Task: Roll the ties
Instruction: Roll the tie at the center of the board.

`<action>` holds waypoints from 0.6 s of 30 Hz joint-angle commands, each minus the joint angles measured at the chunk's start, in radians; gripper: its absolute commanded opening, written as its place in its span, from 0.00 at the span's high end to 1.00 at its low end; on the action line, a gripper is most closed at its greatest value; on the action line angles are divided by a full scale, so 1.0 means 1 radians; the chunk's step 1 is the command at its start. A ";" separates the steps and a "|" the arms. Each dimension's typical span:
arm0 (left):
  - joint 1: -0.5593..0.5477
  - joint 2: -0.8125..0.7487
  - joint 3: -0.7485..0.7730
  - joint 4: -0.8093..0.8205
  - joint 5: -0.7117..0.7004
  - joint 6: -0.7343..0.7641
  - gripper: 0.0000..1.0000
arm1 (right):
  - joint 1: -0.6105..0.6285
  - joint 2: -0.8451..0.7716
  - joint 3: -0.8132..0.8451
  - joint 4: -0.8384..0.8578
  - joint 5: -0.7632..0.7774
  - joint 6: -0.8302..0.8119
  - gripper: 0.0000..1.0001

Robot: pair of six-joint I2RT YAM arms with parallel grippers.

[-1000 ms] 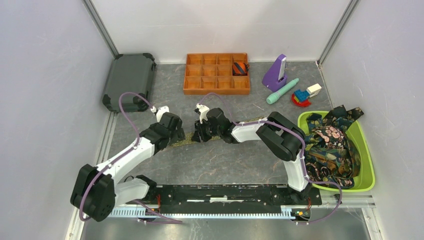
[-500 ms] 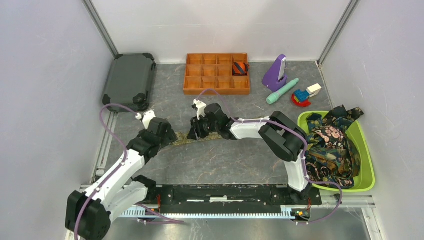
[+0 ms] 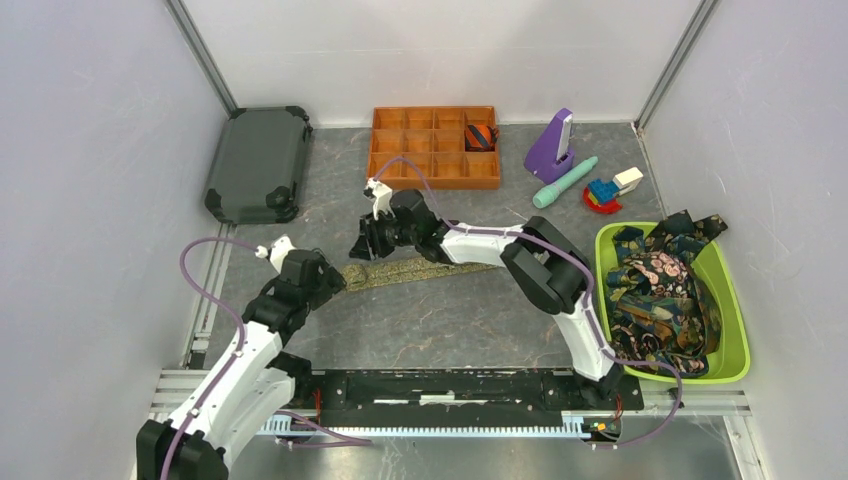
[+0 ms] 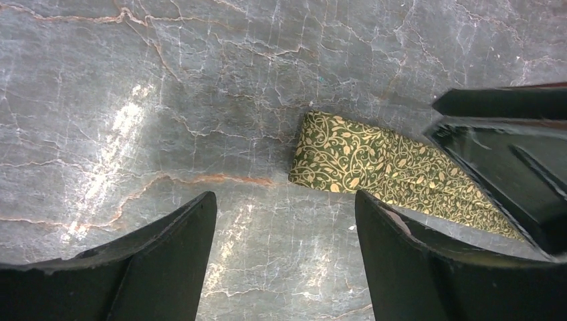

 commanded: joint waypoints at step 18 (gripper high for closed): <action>0.007 -0.043 -0.079 0.092 0.040 -0.073 0.21 | 0.022 0.023 -0.025 0.074 -0.023 -0.003 0.60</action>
